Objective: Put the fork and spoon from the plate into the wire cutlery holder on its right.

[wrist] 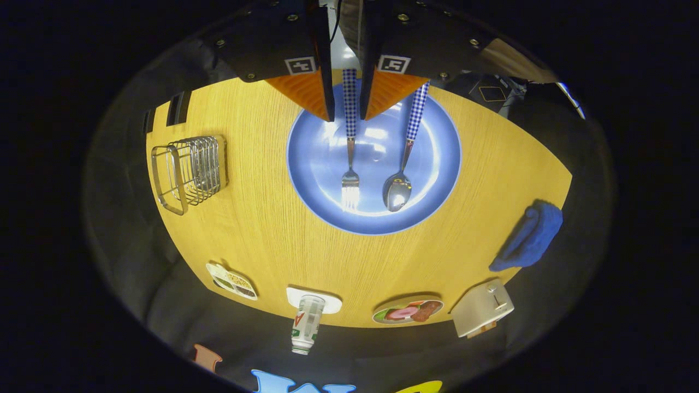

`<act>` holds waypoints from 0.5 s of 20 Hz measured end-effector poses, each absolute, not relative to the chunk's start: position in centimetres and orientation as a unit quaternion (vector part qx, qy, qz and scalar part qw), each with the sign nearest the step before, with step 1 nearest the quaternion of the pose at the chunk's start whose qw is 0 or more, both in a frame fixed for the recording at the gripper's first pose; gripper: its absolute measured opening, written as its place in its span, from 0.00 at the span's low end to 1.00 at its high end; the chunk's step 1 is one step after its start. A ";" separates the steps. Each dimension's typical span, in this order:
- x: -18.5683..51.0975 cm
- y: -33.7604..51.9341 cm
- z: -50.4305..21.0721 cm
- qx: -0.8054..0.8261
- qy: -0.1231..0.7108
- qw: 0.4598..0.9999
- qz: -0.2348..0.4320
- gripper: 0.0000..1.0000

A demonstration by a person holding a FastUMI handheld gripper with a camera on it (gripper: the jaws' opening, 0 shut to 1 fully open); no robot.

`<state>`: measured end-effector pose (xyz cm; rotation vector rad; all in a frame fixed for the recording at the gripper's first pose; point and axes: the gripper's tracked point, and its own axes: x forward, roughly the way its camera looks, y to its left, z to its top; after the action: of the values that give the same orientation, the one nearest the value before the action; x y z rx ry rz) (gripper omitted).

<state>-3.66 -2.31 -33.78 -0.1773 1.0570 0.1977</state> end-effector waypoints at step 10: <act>-4.3 -2.4 -36.9 -0.106 0.547 0.825 0.095 0.27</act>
<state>-4.33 -2.38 -36.85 -0.2245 1.1631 0.2013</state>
